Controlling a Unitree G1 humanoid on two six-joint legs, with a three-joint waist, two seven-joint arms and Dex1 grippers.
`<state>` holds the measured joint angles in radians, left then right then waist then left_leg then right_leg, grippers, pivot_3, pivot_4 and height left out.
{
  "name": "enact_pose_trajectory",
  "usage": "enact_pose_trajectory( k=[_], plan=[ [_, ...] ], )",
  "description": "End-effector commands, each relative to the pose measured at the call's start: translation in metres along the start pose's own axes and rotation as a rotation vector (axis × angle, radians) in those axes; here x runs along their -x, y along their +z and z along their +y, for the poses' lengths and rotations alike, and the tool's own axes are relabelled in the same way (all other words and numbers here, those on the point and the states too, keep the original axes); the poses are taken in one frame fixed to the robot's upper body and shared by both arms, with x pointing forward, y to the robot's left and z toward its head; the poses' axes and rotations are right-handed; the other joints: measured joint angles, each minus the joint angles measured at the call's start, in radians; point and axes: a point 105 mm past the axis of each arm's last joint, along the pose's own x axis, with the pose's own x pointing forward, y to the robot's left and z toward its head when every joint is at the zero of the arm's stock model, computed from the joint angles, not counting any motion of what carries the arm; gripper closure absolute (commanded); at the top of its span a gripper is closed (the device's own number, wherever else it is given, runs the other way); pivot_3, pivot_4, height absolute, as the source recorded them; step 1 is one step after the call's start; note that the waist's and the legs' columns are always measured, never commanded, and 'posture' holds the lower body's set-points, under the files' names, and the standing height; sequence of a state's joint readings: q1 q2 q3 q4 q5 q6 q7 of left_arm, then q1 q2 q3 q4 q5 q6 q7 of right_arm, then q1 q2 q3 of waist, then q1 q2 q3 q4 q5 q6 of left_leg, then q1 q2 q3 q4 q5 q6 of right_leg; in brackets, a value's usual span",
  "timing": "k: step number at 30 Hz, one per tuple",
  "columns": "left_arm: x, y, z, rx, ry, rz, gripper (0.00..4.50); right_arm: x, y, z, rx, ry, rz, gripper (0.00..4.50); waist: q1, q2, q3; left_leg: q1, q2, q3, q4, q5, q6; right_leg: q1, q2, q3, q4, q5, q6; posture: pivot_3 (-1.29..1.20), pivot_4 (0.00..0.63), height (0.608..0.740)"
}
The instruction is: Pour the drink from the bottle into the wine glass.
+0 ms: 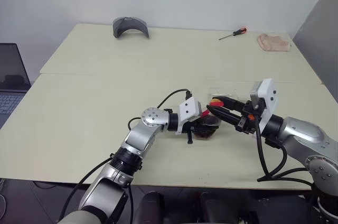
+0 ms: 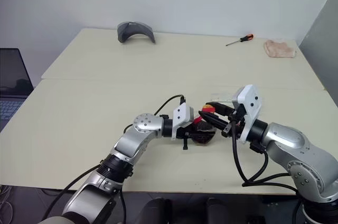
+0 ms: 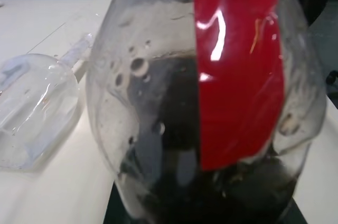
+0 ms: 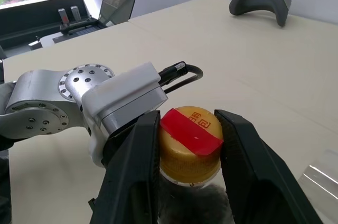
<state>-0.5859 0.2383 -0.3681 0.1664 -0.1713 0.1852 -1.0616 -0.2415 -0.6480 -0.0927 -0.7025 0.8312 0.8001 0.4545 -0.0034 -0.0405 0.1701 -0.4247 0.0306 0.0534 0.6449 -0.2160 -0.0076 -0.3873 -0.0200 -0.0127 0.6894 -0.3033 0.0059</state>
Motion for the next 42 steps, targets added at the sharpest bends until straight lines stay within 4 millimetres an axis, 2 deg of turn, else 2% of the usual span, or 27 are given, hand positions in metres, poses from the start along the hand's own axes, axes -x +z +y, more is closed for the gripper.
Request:
enact_pose_trajectory(
  k=[1, 7, 10, 13, 15, 18, 19, 27, 30, 33, 36, 42],
  plan=[
    [-0.004, 0.015, -0.002, -0.057, -0.02, -0.043, 3.73, 0.0, 0.004, 0.004, 0.056, 0.029, -0.006, 3.27, 0.0, 0.0, 0.0, 0.0, 0.0, 0.0, 0.0, 0.0, 0.0, 0.0, 0.0, 0.0, 0.0, 0.0, 0.0, 0.0, 0.15, 0.74],
    [-0.005, 0.02, -0.012, -0.083, -0.076, -0.052, 3.73, 0.0, 0.006, -0.005, 0.149, 0.25, 0.049, 3.27, -0.001, 0.001, 0.001, 0.0, 0.0, 0.0, 0.0, 0.0, 0.0, 0.0, 0.0, 0.0, 0.0, 0.0, 0.0, 0.0, 0.15, 0.74],
    [-0.006, 0.023, -0.017, -0.09, -0.101, -0.059, 3.73, 0.002, 0.004, -0.017, 0.2, 0.358, 0.131, 3.27, 0.0, 0.001, 0.001, 0.0, 0.0, 0.0, 0.001, -0.001, 0.002, 0.0, 0.0, 0.0, -0.001, 0.001, -0.002, 0.0, 0.15, 0.74],
    [-0.006, 0.023, -0.016, -0.088, -0.094, -0.06, 3.73, -0.001, 0.004, -0.031, 0.249, 0.391, 0.172, 3.27, -0.002, 0.002, 0.001, 0.0, 0.0, 0.0, 0.0, -0.001, 0.002, 0.0, 0.001, 0.0, -0.001, 0.001, -0.002, 0.0, 0.15, 0.74],
    [-0.006, 0.022, -0.014, -0.086, -0.074, -0.059, 3.73, -0.005, 0.007, -0.033, 0.243, 0.387, 0.169, 3.27, -0.001, 0.002, 0.001, 0.0, 0.0, 0.0, 0.001, -0.001, 0.002, 0.0, 0.001, 0.0, -0.001, 0.001, -0.002, 0.0, 0.15, 0.74],
    [-0.006, 0.023, -0.009, -0.084, -0.042, -0.062, 3.73, -0.006, 0.014, -0.023, 0.201, 0.417, 0.13, 3.27, 0.001, 0.002, 0.001, -0.001, 0.0, 0.0, 0.001, -0.001, 0.002, 0.0, 0.001, 0.0, -0.001, 0.001, -0.002, 0.0, 0.15, 0.74],
    [-0.005, 0.022, -0.008, -0.081, -0.036, -0.061, 3.73, -0.007, 0.016, -0.021, 0.206, 0.406, 0.106, 3.27, 0.002, 0.002, 0.001, -0.001, 0.0, 0.0, 0.001, -0.001, 0.002, 0.0, 0.0, 0.0, -0.001, 0.001, -0.002, 0.0, 0.15, 0.74],
    [-0.003, 0.011, -0.002, -0.072, -0.023, -0.029, 3.73, -0.001, 0.04, -0.001, 0.126, 0.171, -0.099, 0.5, 0.002, 0.002, 0.001, -0.001, 0.0, 0.0, 0.001, -0.001, 0.002, 0.0, -0.001, 0.0, 0.001, 0.001, -0.002, 0.0, 0.15, 0.74],
    [-0.003, 0.009, 0.005, -0.068, 0.007, -0.03, 3.73, 0.005, 0.046, -0.003, 0.072, -0.001, -0.172, 0.49, 0.002, 0.002, 0.001, -0.001, 0.0, 0.0, 0.002, -0.001, 0.002, 0.0, -0.001, 0.0, 0.001, 0.001, -0.002, 0.0, 0.15, 0.74],
    [-0.003, 0.009, 0.008, -0.065, 0.017, -0.033, 3.73, 0.006, 0.04, 0.004, 0.043, -0.119, -0.194, 0.49, 0.002, 0.003, 0.001, -0.001, 0.0, 0.0, 0.002, -0.001, 0.002, 0.0, -0.001, 0.0, 0.001, 0.001, -0.002, 0.0, 0.15, 0.74],
    [-0.004, 0.008, 0.01, -0.067, 0.017, -0.034, 3.73, 0.003, 0.027, 0.013, 0.024, -0.192, -0.178, 0.49, 0.0, 0.003, 0.001, -0.001, 0.0, 0.0, 0.001, -0.001, 0.002, -0.001, -0.001, 0.0, 0.001, 0.001, -0.002, 0.0, 0.15, 0.74],
    [-0.006, 0.009, 0.014, -0.077, 0.017, -0.039, 3.74, 0.002, 0.02, 0.013, 0.037, -0.269, -0.159, 0.49, 0.0, 0.003, 0.001, -0.001, 0.0, 0.001, 0.001, -0.001, 0.002, -0.001, -0.001, 0.0, 0.001, 0.001, -0.001, 0.0, 0.15, 0.74]
  ],
)
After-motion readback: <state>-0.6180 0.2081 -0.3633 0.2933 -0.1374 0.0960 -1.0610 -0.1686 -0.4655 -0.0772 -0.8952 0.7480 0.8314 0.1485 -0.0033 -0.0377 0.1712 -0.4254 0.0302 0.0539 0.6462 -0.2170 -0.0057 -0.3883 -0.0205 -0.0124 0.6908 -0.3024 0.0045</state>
